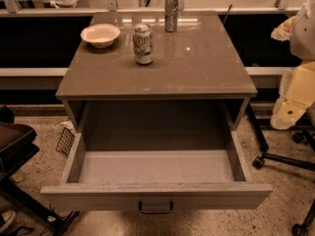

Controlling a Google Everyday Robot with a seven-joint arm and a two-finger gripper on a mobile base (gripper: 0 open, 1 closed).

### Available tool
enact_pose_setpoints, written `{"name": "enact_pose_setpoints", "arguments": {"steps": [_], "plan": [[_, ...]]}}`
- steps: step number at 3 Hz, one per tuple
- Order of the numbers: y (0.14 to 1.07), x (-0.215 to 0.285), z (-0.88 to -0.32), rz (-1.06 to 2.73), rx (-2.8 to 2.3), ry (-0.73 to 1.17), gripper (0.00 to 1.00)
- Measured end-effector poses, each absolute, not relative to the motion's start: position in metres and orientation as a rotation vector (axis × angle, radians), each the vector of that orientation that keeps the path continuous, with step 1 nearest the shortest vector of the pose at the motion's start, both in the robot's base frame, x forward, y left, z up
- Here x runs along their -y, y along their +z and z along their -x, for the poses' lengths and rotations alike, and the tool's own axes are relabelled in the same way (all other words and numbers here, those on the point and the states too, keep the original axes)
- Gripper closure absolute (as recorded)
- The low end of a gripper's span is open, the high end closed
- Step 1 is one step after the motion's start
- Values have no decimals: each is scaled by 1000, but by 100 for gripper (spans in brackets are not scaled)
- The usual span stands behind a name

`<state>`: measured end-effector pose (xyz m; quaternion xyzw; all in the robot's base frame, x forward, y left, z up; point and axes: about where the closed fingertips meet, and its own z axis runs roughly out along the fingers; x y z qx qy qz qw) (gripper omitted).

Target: Place 7up can into top drawer

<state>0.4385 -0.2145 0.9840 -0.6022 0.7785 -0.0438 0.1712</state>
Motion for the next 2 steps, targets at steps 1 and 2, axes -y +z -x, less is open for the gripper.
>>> {"name": "enact_pose_setpoints", "arguments": {"steps": [1,2], "plan": [[984,213,-441,1702,-2201,-114,0],[983,208,-446,1684,-2178,-83,0]]}}
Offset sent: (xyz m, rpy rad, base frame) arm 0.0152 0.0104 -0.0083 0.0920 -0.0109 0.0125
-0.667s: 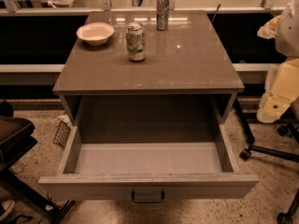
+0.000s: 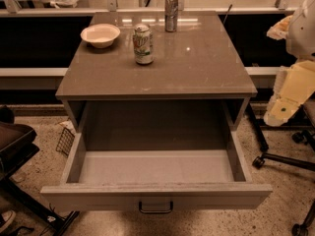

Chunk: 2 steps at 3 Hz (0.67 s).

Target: Place 7up can into top drawer

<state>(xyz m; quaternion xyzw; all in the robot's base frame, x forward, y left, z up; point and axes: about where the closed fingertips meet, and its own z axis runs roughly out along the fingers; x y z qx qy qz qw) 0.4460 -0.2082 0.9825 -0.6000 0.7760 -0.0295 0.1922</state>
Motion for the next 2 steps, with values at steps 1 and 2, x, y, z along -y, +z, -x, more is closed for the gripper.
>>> {"name": "enact_pose_setpoints", "arguments": {"steps": [1,2], "plan": [[972,197,-455,1642,-2147,2,0],[962,184,-473,1583,-2074,127,0]]}}
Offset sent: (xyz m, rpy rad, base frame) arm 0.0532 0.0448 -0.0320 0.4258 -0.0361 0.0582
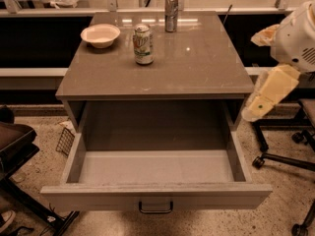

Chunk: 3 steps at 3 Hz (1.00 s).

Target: Place 7up can into top drawer

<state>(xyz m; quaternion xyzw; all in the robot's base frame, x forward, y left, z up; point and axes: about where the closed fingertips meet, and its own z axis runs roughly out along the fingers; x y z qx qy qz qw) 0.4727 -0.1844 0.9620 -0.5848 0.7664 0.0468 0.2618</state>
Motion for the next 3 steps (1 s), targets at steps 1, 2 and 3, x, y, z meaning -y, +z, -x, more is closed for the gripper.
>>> {"name": "enact_pose_setpoints", "arguments": {"steps": [1,2,3], "plan": [[957,158,-493,1536,-1926,335,0],[957,159,-493,1538,-1928,330,0],[955,156,-504,1506,-1900,326,0]]}}
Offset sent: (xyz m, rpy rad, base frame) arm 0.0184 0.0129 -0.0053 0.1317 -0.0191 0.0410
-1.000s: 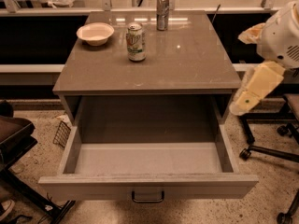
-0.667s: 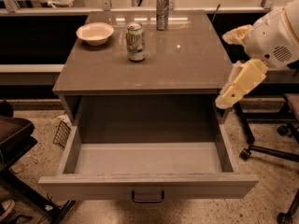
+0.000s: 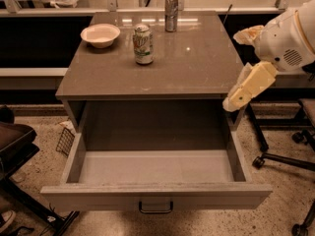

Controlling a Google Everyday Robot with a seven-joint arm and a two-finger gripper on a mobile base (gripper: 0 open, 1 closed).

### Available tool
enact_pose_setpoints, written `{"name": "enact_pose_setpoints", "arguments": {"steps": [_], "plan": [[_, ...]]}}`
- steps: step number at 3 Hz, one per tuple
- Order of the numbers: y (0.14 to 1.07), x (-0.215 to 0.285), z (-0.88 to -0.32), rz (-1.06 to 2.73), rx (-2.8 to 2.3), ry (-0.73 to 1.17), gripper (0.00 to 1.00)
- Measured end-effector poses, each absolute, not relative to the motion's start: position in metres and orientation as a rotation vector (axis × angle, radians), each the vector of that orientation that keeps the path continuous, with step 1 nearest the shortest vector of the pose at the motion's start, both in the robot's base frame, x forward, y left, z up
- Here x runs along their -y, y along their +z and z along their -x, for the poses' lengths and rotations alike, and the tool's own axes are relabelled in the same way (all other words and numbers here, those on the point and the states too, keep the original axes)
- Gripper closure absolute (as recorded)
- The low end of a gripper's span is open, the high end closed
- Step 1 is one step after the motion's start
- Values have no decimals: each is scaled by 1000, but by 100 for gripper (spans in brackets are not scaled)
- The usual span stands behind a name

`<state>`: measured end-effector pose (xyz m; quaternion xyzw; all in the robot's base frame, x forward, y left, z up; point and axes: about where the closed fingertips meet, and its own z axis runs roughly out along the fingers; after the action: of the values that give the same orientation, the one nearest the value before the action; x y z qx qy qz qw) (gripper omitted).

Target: Place 7up can into top drawer

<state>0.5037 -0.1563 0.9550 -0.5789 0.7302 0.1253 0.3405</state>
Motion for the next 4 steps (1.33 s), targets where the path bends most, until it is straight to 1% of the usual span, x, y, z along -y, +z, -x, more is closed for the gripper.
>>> {"name": "enact_pose_setpoints", "arguments": {"steps": [1,2,3,4], "plan": [[944,151,-546,1387,-1806,358,0],[949,144,-638,1177,-1653,379,0],[956,137,-688,1058,-1549,416,0],[946,127,-715,971,-1507,500,0]]}}
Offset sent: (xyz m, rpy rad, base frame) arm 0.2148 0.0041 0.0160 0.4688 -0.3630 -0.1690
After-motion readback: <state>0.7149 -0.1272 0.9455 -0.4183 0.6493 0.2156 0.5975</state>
